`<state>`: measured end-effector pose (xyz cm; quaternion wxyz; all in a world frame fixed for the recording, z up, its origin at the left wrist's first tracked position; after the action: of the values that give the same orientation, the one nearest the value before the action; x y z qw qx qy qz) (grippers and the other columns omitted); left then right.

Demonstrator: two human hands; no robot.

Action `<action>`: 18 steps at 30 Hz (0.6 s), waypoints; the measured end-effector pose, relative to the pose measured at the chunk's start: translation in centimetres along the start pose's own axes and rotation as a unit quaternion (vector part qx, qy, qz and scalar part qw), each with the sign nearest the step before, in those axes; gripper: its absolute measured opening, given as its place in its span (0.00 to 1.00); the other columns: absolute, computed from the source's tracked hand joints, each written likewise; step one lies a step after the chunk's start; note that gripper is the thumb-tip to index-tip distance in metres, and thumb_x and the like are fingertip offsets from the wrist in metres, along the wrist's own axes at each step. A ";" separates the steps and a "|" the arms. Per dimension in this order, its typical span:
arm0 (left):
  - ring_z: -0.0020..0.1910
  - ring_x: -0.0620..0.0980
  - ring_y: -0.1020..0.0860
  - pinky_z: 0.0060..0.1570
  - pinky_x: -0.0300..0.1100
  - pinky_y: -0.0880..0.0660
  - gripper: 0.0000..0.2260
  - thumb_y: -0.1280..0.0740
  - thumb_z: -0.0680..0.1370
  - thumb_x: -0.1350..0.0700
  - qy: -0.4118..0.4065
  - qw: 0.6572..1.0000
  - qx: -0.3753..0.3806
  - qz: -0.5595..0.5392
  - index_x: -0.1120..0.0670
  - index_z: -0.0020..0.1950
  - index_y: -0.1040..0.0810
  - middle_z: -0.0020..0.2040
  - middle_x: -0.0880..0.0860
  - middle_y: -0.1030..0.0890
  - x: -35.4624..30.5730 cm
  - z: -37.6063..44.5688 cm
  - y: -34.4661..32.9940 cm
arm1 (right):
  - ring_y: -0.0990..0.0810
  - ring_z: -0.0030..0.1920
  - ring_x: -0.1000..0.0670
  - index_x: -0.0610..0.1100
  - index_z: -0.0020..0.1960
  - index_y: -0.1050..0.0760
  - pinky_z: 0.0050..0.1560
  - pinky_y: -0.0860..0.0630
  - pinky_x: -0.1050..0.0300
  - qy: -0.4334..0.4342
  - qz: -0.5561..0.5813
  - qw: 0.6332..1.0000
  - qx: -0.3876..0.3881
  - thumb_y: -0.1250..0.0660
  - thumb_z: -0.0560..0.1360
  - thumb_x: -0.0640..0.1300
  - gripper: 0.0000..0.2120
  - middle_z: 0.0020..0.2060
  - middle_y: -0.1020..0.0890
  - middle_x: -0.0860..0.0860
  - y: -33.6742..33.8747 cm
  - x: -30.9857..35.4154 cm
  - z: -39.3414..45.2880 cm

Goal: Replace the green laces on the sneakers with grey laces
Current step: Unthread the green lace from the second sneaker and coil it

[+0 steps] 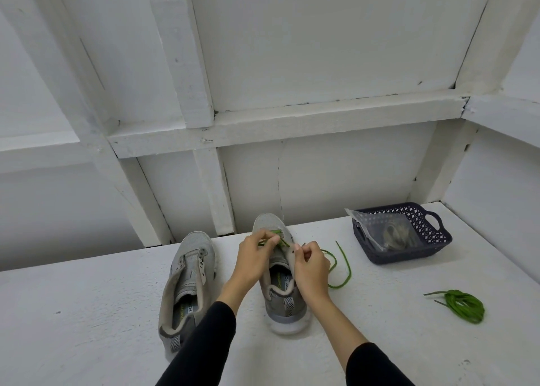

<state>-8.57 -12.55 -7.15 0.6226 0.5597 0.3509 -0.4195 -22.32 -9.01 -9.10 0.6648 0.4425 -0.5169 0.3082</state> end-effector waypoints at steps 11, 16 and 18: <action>0.29 0.41 0.32 0.37 0.36 0.29 0.07 0.40 0.83 0.59 0.079 0.975 -0.053 -0.200 0.55 0.45 0.28 0.35 0.48 0.30 -0.7 0.5 3.1 | 0.29 0.31 0.52 0.38 0.39 0.30 0.30 0.31 0.67 0.000 0.004 1.000 0.006 0.36 0.79 0.43 0.13 0.30 0.25 0.49 -0.2 -0.2 0.1; 0.47 0.44 0.23 0.48 0.38 0.26 0.07 0.32 0.78 0.53 -0.101 0.965 0.079 0.227 0.51 0.54 0.18 0.48 0.47 0.21 -1.1 0.2 0.7 | 0.28 0.31 0.54 0.41 0.38 0.31 0.31 0.32 0.67 0.000 -0.005 1.000 0.011 0.36 0.79 0.44 0.13 0.31 0.24 0.49 -0.3 -0.4 0.2; 0.48 0.48 0.24 0.50 0.44 0.26 0.07 0.34 0.79 0.53 -0.094 0.948 0.072 0.296 0.51 0.55 0.18 0.49 0.49 0.23 -0.9 0.4 0.2 | 0.28 0.31 0.54 0.41 0.38 0.31 0.31 0.31 0.67 -0.002 -0.003 1.000 0.013 0.36 0.80 0.44 0.13 0.31 0.24 0.49 -0.3 -0.4 0.2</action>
<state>-8.78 -12.85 -6.25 0.7069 0.6400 0.0784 -0.2908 -22.26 -9.25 -9.57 0.6590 0.4531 -0.5132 0.3116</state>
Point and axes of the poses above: each hand's wrist, its own z-axis towards the middle knuckle, its own y-axis out of the back of the hand, x = y × z, the point moved 3 cm from there along z, towards the middle knuckle
